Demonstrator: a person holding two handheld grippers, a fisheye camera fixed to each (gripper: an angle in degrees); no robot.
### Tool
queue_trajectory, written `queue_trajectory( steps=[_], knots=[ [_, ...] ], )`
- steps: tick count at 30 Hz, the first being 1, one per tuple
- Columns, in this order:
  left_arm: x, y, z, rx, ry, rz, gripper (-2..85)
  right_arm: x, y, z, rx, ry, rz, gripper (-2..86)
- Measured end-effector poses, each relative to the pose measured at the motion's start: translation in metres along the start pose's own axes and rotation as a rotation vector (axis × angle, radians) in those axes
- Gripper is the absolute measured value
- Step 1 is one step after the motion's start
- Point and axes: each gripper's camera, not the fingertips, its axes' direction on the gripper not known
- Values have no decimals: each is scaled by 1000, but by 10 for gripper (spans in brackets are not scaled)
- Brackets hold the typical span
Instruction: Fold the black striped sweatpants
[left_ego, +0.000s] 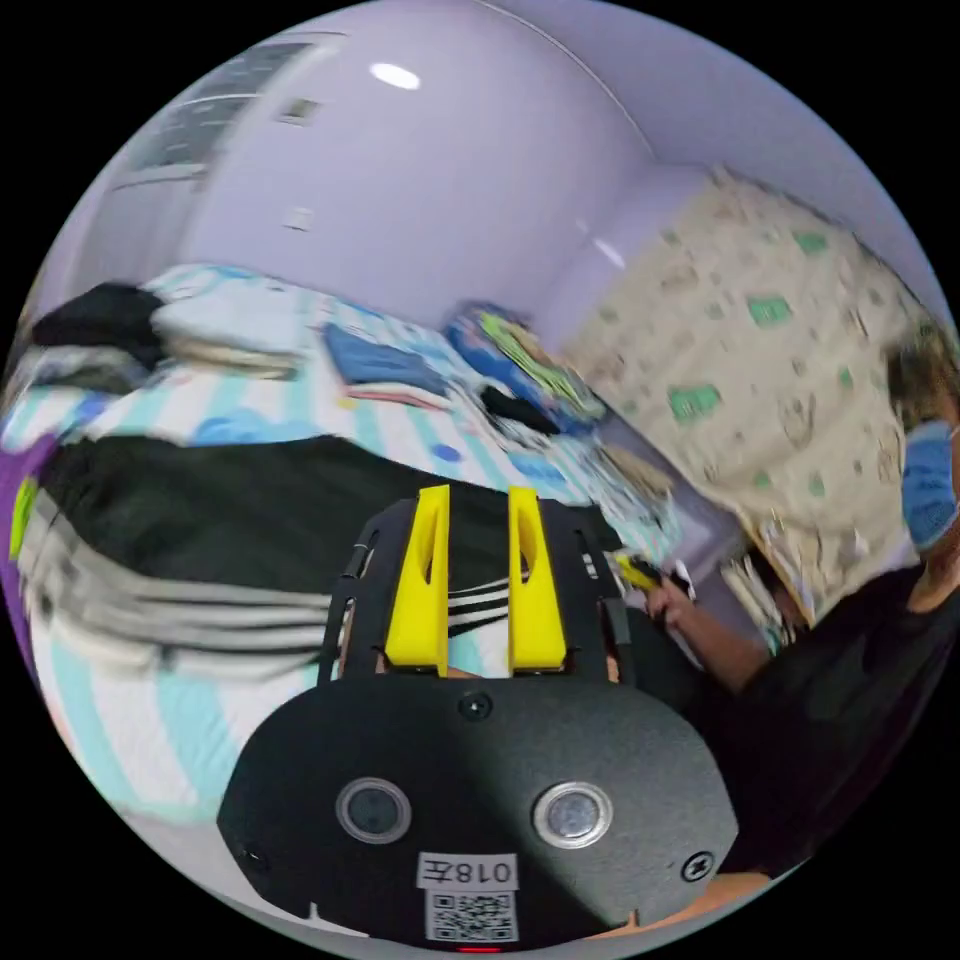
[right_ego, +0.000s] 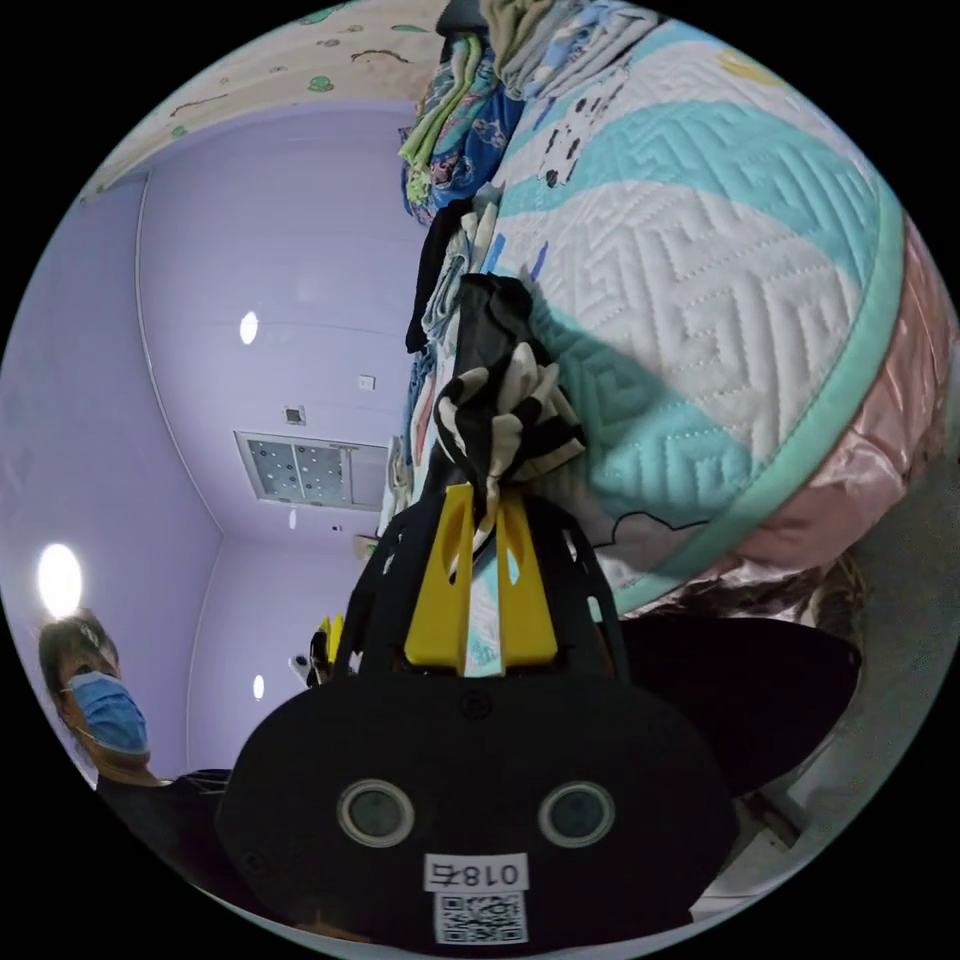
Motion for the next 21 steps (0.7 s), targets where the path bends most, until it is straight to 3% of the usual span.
queue_trajectory(
  steps=[3,8,15,21],
  knots=[
    [88,-67,129,-253,81,263,88,4,-4,-6,-9,-34,21,22],
    [196,-116,331,-506,145,434,87,5,-11,-15,-30,-62,32,23],
    [247,-148,508,-722,188,381,63,5,-23,-30,-73,-149,50,30],
    [237,-176,579,-794,183,304,40,-6,-29,-43,-86,-180,47,36]
  ],
)
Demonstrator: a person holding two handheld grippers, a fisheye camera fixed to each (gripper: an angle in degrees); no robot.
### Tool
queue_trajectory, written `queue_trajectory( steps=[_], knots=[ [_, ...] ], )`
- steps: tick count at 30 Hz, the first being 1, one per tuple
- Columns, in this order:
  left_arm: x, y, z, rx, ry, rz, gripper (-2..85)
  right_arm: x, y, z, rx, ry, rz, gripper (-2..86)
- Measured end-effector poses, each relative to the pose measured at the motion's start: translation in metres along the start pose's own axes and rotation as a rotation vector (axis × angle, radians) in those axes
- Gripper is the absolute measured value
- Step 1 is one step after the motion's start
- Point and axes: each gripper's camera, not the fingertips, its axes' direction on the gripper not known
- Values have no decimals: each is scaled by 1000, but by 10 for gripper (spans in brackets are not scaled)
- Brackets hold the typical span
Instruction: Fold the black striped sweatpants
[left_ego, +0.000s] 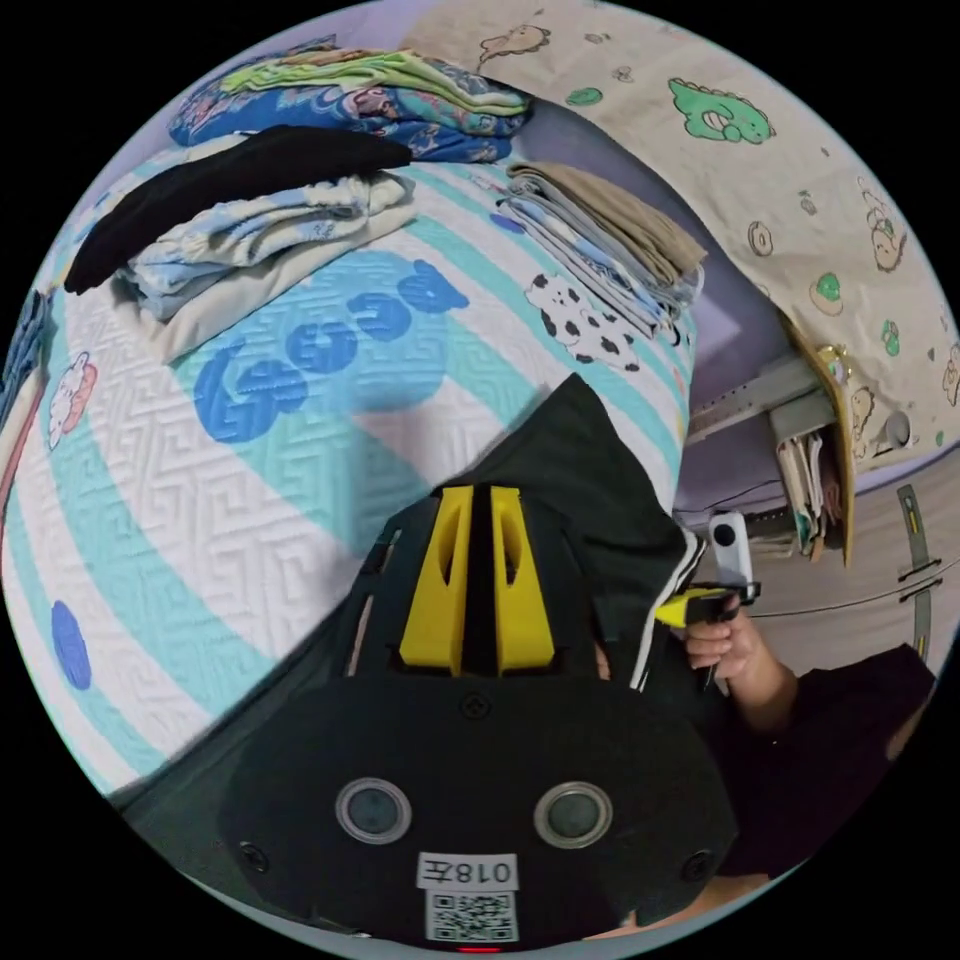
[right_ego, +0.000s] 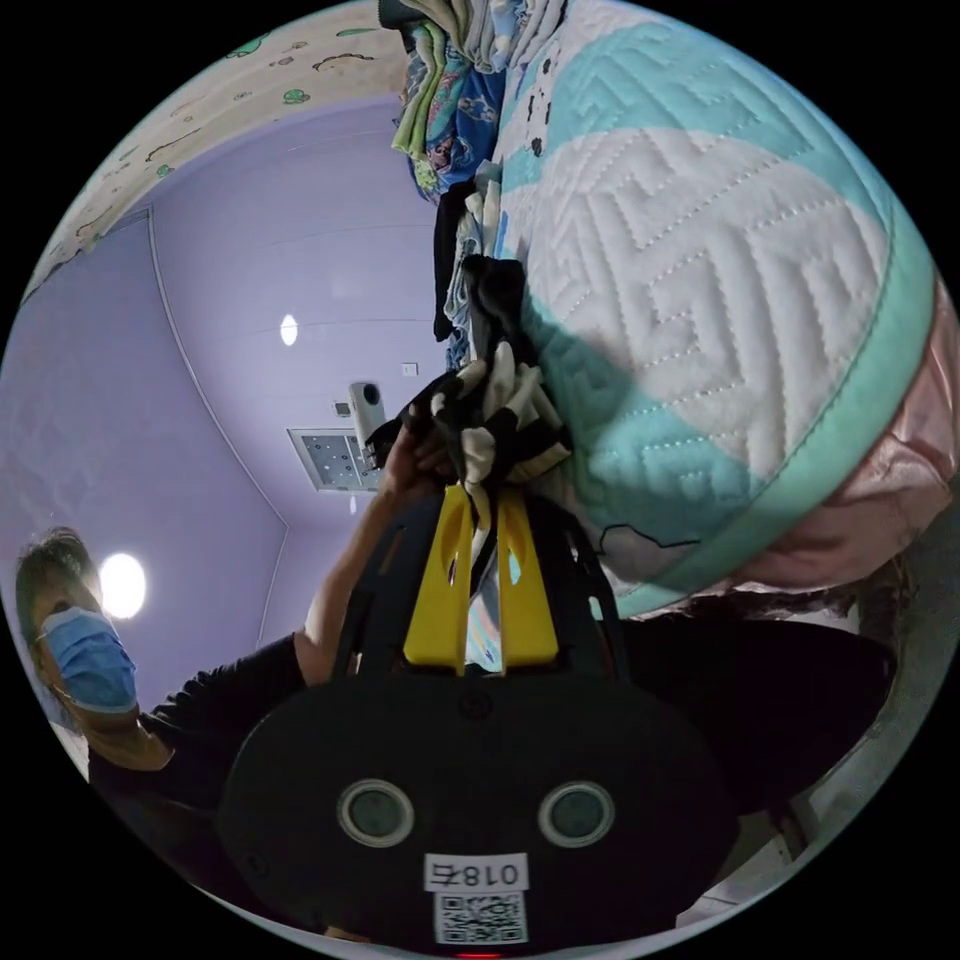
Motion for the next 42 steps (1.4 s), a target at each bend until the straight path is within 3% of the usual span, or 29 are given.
queue_trajectory(
  steps=[7,13,25,32,38,42],
  knots=[
    [-7,-4,-8,-31,134,58,60,-23,2,-11,15,-9,17,50],
    [2,69,-47,103,175,79,65,-55,15,-29,109,45,25,86],
    [-5,342,-127,302,80,-76,64,-125,31,-22,253,34,19,106],
    [-36,527,-186,616,46,-276,61,-205,51,-1,361,199,-13,57],
    [-64,686,-223,1000,22,-465,52,-370,65,83,386,488,-349,56],
    [-79,791,-230,1199,-22,-584,48,-505,94,227,183,652,-758,57]
  ],
)
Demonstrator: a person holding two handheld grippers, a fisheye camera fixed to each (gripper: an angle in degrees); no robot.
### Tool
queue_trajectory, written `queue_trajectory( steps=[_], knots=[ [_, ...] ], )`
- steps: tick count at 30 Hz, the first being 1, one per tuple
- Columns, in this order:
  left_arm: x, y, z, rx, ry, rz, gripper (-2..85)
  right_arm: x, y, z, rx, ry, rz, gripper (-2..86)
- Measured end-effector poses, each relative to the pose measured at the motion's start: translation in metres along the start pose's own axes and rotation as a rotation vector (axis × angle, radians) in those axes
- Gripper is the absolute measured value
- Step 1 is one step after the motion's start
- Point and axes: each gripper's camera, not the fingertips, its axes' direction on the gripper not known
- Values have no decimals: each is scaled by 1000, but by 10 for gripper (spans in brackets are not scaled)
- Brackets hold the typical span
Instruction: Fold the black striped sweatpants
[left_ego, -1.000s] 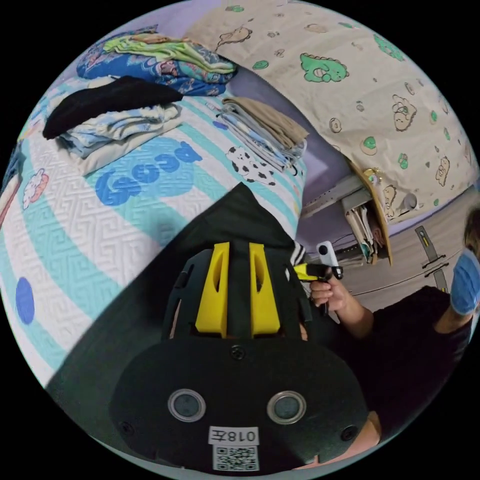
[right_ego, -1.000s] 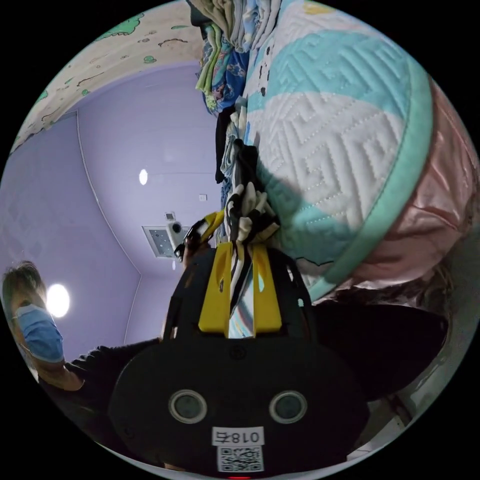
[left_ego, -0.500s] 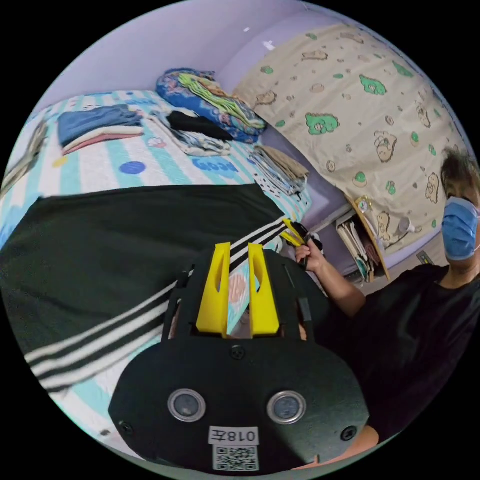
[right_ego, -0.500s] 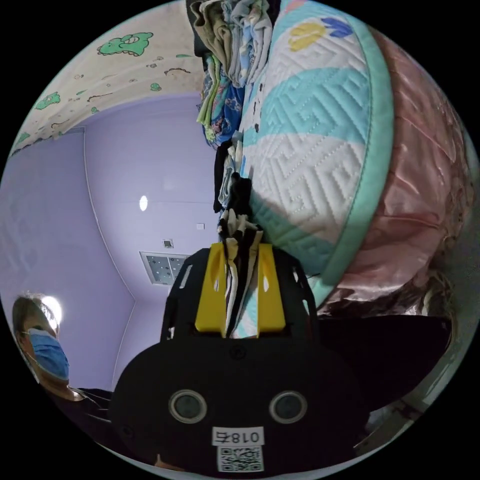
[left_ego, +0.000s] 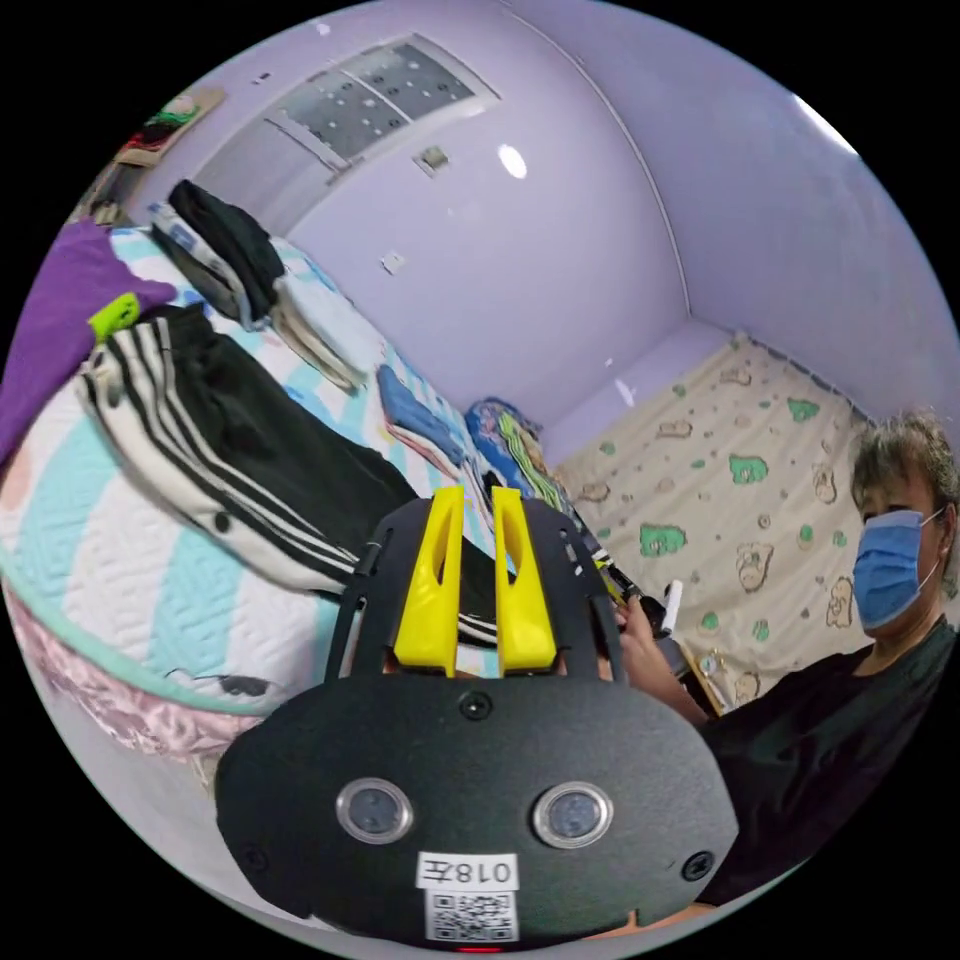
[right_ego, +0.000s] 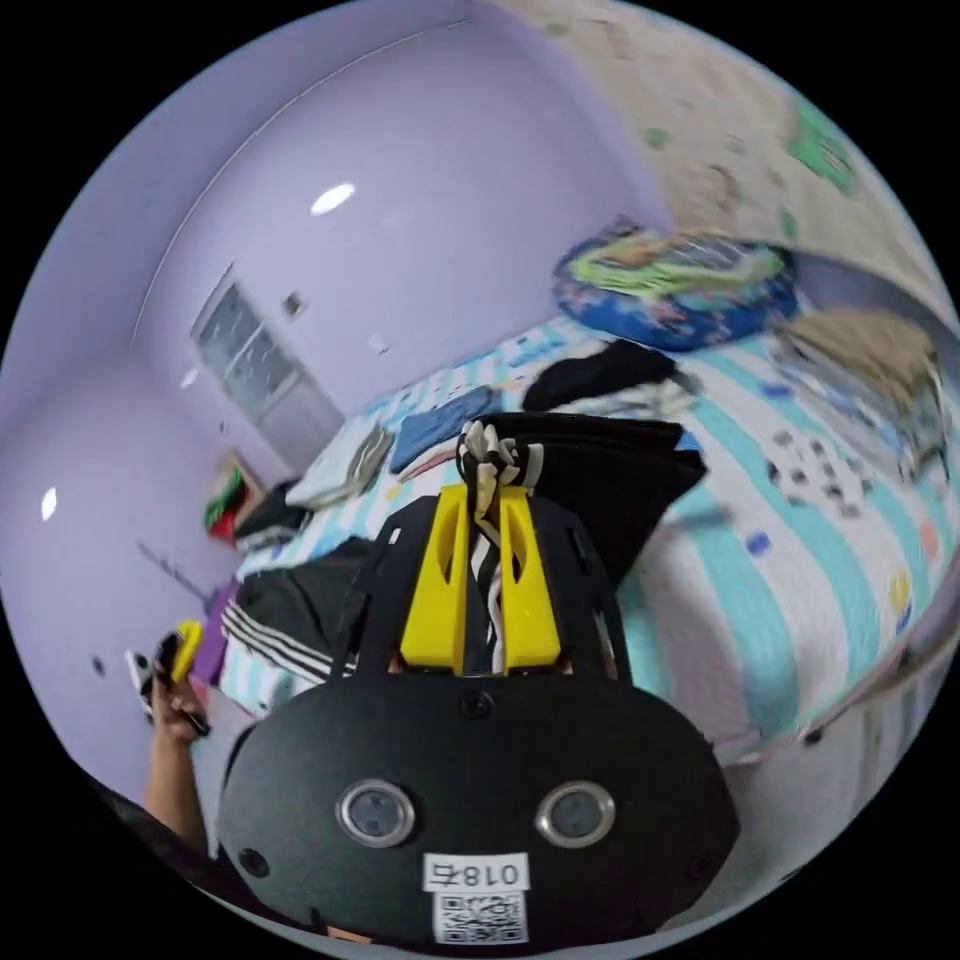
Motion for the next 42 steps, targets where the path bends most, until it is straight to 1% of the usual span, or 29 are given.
queue_trajectory(
  steps=[1,2,4,5,7,8,9,10,12,15,18,20,22,23,25,27,28,29,30,31,32,33,34,36,38,39,42],
  knots=[
    [-7,3,-11,17,-12,-8,48,-58,-10,19,-39,4,-133,57],
    [-20,8,-31,46,-39,-23,48,-87,-11,29,-59,2,-198,58],
    [-40,18,-61,91,-77,-50,49,-199,3,77,-163,-15,-441,59],
    [-54,25,-80,122,-96,-75,49,-223,11,90,-194,-17,-495,59],
    [-75,35,-105,160,-113,-120,49,-302,58,145,-333,8,-688,61],
    [-87,42,-120,183,-123,-147,48,-316,72,159,-381,17,-735,61],
    [-97,48,-133,198,-134,-166,48,-340,99,183,-490,46,-824,62],
    [-102,51,-138,203,-139,-173,48,-356,119,193,-513,76,-878,62],
    [-116,60,-157,216,-159,-182,47,-377,131,184,-422,149,-945,62],
    [-134,69,-166,221,-170,-199,47,-401,123,172,-425,170,-977,63],
    [-149,77,-163,247,-137,-220,47,-426,117,148,-375,192,-1051,68],
    [-151,79,-156,238,-122,-221,48,-442,124,136,-388,168,-1136,74],
    [-149,78,-145,211,-108,-208,50,-460,148,114,-366,164,-1293,76],
    [-146,75,-137,188,-100,-192,52,-463,155,108,-358,170,-1334,76],
    [-136,68,-124,142,-93,-154,57,-465,179,74,-279,177,-1444,72],
    [-118,54,-97,61,-86,-81,60,-454,184,45,-217,179,-1431,68],
    [-112,50,-88,35,-83,-56,61,-440,178,29,-199,187,-1375,66],
    [-100,41,-66,-32,-78,-3,63,-432,173,22,-203,192,-1338,66],
    [-87,31,-39,-116,-77,54,65,-413,160,11,-228,205,-1251,67],
    [-80,26,-23,-162,-77,83,68,-390,146,1,-253,218,-1152,69],
    [-67,18,10,-263,-87,145,76,-378,139,-3,-262,225,-1105,71],
    [-53,11,46,-366,-123,208,81,-355,126,-9,-276,249,-1020,74],
    [-46,8,64,-411,-149,242,83,-333,116,-13,-291,278,-955,77],
    [-23,2,132,-564,-278,369,100,-307,105,-17,-310,313,-888,79],
    [-13,1,175,-643,-378,431,107,-288,98,-22,-305,308,-847,73],
    [-11,2,200,-692,-441,449,108,-279,95,-26,-300,287,-827,71],
    [-14,10,243,-803,-520,450,85,-264,94,-34,-289,247,-823,72]
  ],
)
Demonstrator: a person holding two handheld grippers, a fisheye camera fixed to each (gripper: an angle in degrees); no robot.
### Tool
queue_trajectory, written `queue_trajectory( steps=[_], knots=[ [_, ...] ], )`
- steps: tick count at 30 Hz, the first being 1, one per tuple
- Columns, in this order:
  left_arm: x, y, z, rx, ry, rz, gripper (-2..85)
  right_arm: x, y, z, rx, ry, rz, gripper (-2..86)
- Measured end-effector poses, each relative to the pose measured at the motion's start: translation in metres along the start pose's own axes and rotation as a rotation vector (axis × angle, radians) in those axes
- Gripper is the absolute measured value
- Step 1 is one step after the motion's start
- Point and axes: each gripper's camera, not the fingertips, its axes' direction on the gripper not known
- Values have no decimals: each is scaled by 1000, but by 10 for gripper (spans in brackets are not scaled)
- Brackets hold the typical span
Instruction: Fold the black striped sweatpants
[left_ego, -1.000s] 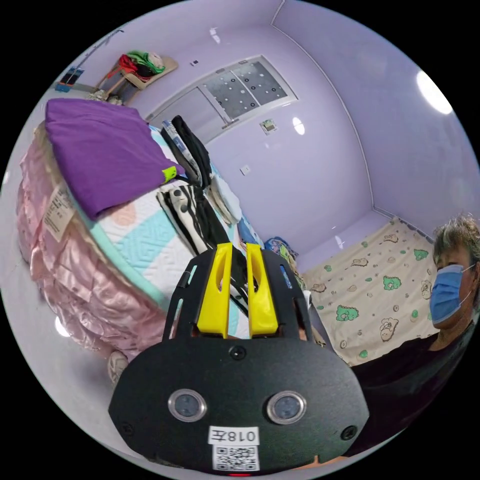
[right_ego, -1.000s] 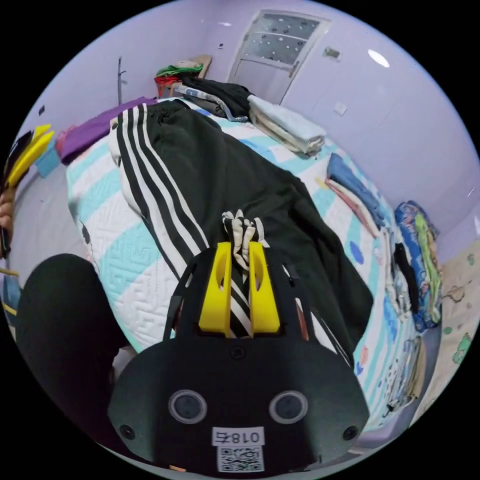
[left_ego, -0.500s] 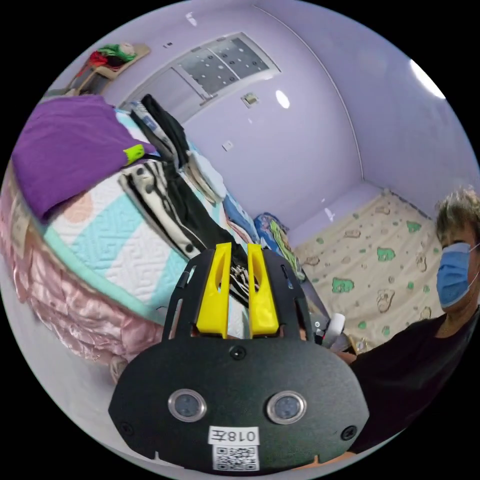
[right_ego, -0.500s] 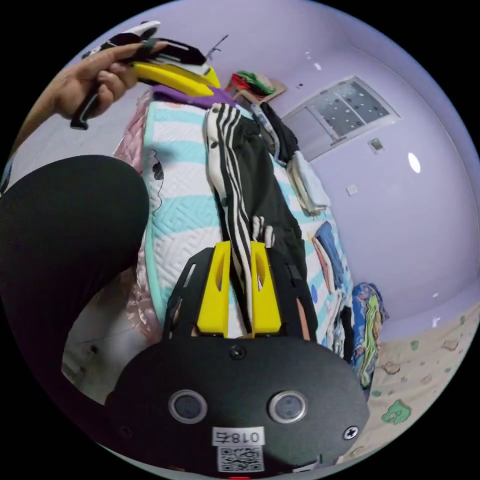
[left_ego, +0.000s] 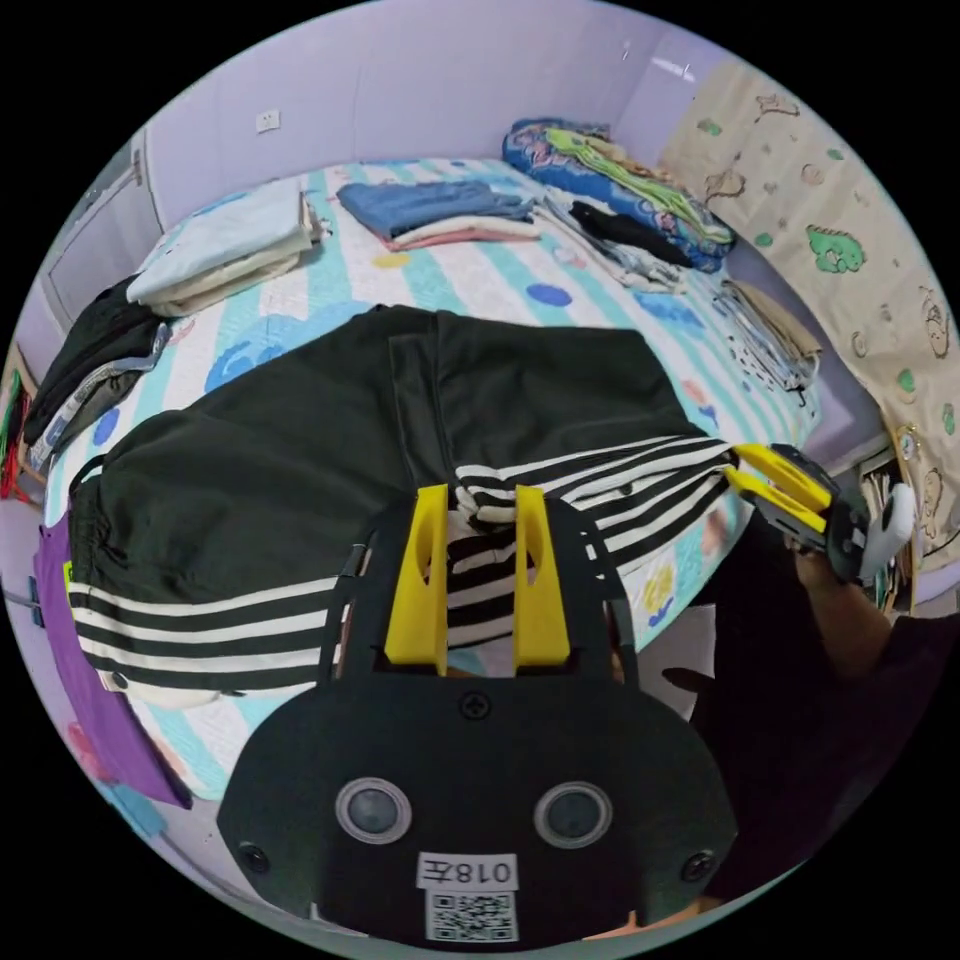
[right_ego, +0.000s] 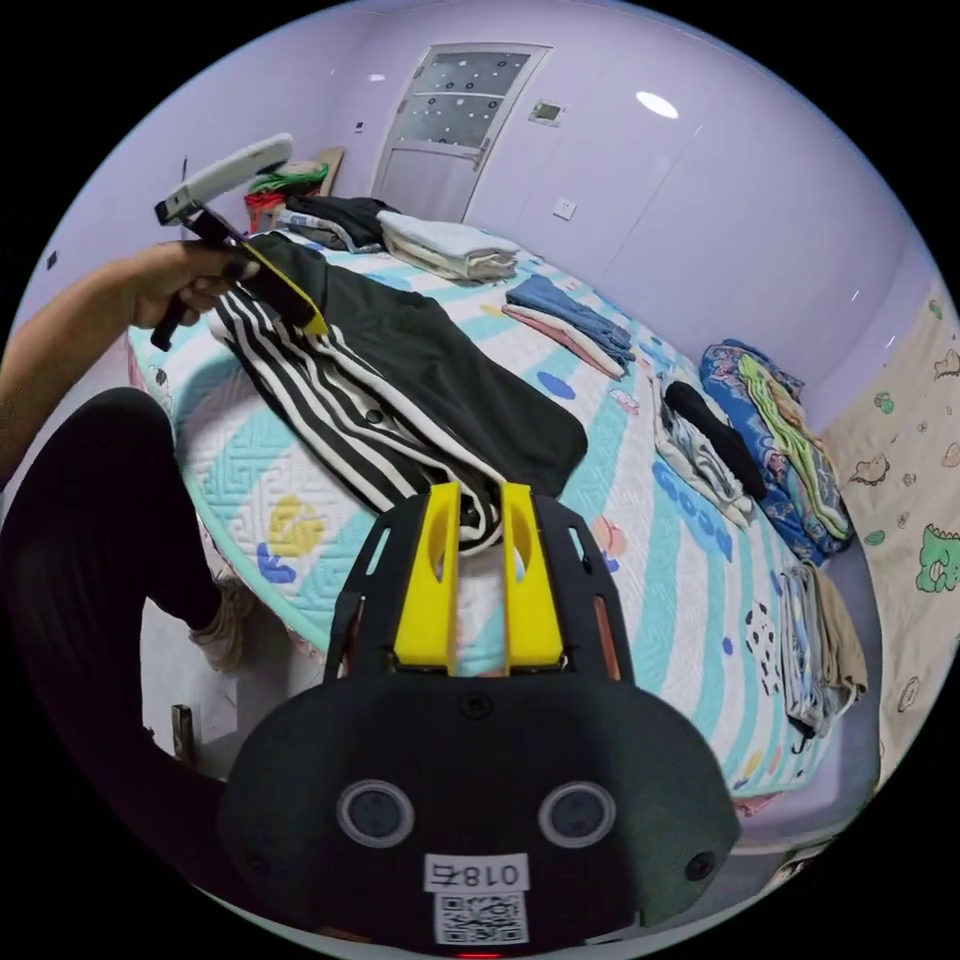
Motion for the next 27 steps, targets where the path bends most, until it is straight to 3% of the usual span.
queue_trajectory(
  steps=[5,10,13,21,23,27],
  knots=[
    [16,-4,7,30,-51,15,18,21,25,-27,159,-4,62,66],
    [17,-2,-9,119,-24,22,-5,47,32,3,-9,-147,97,60],
    [14,4,-27,176,-14,17,-7,64,39,-2,13,-226,156,42],
    [-30,57,10,112,125,-163,36,38,63,-1,6,-174,-99,37],
    [-38,67,5,165,157,-216,52,35,67,-1,3,-139,-145,38],
    [-24,77,-26,336,27,-221,54,33,81,1,-17,-97,-221,40]
  ],
)
